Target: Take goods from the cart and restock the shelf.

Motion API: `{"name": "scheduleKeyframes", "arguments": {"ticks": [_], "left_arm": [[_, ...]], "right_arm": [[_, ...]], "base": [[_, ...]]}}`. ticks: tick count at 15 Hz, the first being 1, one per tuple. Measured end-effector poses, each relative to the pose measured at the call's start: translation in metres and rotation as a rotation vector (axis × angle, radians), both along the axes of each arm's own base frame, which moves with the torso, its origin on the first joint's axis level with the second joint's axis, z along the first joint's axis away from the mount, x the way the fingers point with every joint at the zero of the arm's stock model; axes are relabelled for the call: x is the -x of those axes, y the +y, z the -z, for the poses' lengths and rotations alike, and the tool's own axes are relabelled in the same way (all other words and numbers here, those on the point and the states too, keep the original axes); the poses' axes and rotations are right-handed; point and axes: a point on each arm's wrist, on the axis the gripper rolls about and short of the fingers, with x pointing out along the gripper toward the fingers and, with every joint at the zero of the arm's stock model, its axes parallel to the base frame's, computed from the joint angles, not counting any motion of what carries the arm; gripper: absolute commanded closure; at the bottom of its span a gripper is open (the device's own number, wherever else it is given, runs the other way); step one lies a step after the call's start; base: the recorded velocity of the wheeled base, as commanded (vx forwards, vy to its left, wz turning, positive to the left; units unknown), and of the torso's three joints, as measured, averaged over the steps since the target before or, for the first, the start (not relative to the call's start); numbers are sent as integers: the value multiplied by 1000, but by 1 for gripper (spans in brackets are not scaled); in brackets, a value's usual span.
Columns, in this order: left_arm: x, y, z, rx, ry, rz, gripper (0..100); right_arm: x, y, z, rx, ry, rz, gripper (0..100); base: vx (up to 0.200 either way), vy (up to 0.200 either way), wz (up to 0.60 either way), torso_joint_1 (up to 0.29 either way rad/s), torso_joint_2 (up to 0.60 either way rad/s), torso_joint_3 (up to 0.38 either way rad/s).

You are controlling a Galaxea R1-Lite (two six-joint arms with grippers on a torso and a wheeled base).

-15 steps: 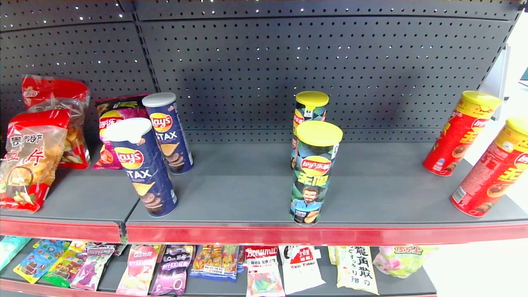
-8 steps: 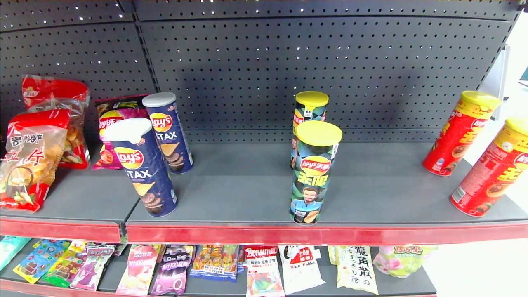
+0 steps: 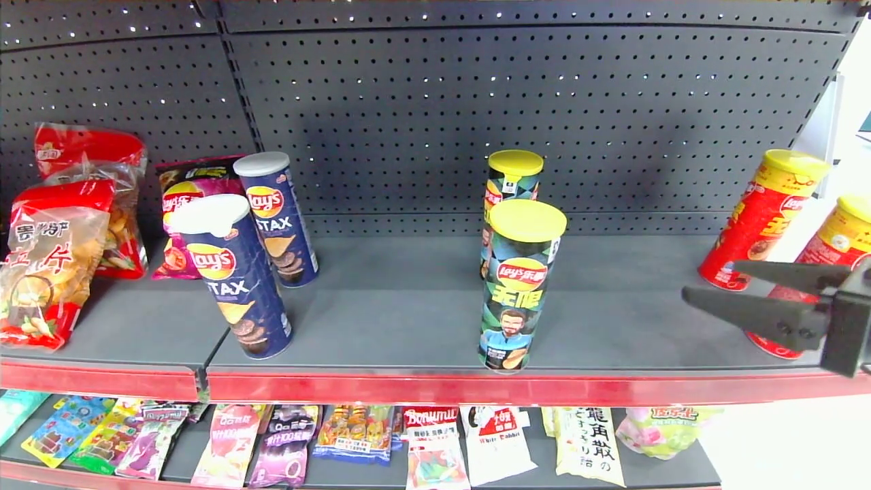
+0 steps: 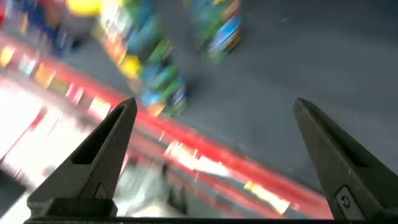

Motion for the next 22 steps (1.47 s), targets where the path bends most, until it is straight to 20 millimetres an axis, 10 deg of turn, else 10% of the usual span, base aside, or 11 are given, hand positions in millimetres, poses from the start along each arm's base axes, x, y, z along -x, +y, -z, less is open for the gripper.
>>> {"name": "scheduleKeyframes", "arguments": {"ticks": [22], "left_arm": [[0, 0, 0, 0, 0, 0, 0]], "right_arm": [[-86, 68, 93, 379, 142, 56, 0]], "base": [[0, 0, 0, 0, 0, 0]]}}
